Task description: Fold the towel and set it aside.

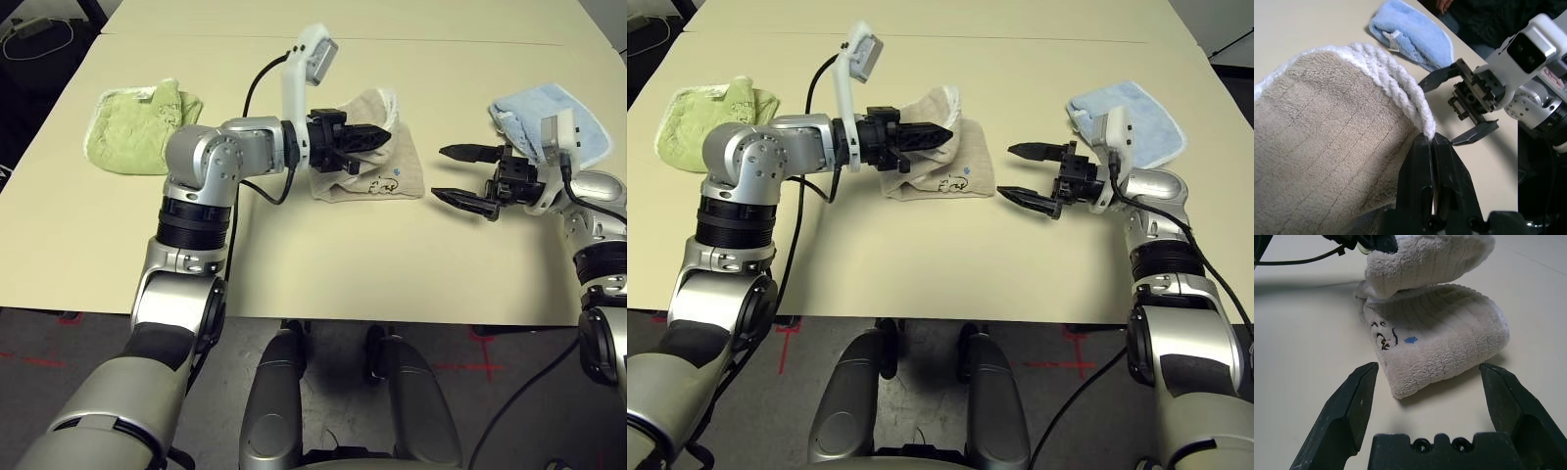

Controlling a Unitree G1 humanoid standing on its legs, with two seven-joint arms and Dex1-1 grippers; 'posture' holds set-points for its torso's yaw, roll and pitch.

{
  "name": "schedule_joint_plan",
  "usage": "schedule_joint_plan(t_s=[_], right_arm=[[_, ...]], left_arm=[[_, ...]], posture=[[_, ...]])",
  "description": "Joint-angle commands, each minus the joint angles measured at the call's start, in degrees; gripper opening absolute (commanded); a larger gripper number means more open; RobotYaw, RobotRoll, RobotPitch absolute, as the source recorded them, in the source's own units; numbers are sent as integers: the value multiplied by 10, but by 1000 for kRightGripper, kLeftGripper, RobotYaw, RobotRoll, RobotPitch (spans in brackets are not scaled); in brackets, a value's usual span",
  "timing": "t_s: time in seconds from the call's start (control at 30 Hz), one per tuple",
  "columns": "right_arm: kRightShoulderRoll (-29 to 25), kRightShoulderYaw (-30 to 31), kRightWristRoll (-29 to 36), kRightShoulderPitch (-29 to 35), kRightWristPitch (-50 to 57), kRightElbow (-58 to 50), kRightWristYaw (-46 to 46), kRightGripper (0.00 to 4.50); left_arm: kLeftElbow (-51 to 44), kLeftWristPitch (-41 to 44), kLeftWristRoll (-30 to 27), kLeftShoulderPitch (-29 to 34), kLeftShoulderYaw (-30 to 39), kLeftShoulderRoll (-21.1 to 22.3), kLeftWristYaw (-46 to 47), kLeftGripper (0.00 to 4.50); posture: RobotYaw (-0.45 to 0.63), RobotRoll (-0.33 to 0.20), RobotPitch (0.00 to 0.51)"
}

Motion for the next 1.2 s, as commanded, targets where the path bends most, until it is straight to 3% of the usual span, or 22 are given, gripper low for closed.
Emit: schedule_joint_plan(t_s=[0.03,0.73,0.87,1.13,1.2], right_arm=[[-6,-5,-2,7,-1,4,3,4500],[-3,0,-8,8,-8,3,0,4500],[-2,1,-9,7,-8,4,0,4500],[-4,0,-13,1,-12,13,1,4500],[-4,-2,-12,-2,-11,14,2,4500]], left_arm=[[12,-14,14,6,-18,-15,-9,13],[73,-69,87,6,-33,-86,1,13],[60,-65,86,11,-40,-85,-6,1105],[-2,-1,40,-7,3,-49,-19,4213],[-13,12,30,-12,19,-37,-18,4454]], posture=[[79,0,242],[75,0,245],[75,0,244],[81,0,236],[81,0,234]])
